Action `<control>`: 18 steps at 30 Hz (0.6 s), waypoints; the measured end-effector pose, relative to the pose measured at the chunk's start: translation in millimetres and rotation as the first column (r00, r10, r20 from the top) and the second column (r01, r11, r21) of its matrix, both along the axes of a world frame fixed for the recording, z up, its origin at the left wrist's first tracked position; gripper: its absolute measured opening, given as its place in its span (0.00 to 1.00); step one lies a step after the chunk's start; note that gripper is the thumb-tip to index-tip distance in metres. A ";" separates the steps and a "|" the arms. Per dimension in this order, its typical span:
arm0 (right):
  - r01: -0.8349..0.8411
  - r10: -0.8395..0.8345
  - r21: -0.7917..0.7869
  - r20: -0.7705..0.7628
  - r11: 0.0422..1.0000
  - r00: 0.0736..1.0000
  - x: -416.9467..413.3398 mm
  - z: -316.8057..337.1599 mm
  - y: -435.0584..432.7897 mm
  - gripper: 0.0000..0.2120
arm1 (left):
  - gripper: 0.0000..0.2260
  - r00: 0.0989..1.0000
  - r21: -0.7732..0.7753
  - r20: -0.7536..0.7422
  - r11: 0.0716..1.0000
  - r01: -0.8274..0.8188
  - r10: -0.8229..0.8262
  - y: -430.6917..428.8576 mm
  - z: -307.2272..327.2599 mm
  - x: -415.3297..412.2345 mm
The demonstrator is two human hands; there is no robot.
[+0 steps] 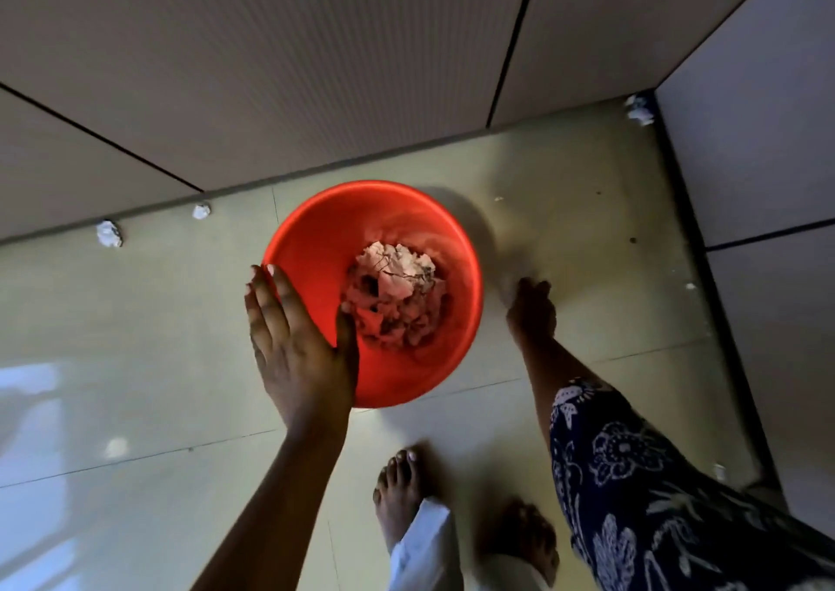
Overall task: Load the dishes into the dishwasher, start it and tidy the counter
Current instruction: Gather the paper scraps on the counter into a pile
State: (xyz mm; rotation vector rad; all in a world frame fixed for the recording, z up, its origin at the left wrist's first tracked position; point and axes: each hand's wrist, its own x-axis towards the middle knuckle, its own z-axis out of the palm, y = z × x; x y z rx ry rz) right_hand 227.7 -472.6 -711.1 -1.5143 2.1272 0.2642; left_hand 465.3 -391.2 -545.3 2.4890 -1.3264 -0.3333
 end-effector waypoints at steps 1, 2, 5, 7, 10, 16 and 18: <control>-0.021 0.021 -0.004 0.026 1.000 0.999 0.2 -0.6 8.6 0.14 | 0.34 1.000 -0.009 -0.024 1.000 -0.001 0.001 0.3 1.3 -2.3; 0.019 -0.019 -0.005 0.066 1.000 0.998 0.8 7.9 13.6 0.12 | 0.34 0.998 -0.020 -0.061 1.000 -0.004 0.003 0.4 3.6 -3.4; 0.486 -0.414 -0.131 0.365 0.864 0.834 -0.3 67.9 15.2 0.06 | 0.35 0.974 -0.002 -0.227 1.000 0.014 -0.014 3.3 11.4 -9.9; 0.772 -0.381 -0.284 0.741 0.569 0.553 5.3 142.0 13.2 0.06 | 0.37 0.941 0.064 -0.337 0.997 0.035 -0.012 4.1 24.5 -13.5; 0.644 -0.072 -0.391 0.819 0.657 0.570 33.6 232.6 10.8 0.09 | 0.36 0.889 0.219 -0.457 0.973 0.074 0.035 3.0 51.2 -9.0; 0.119 -0.092 -0.024 0.487 0.993 0.868 56.9 356.4 17.4 0.15 | 0.29 0.839 0.447 -0.545 0.849 0.281 0.009 -7.6 194.6 4.4; 0.198 -0.153 -0.022 0.554 0.980 0.819 50.6 419.8 16.0 0.16 | 0.26 0.847 0.411 -0.529 0.861 0.299 -0.041 -19.9 252.5 -3.4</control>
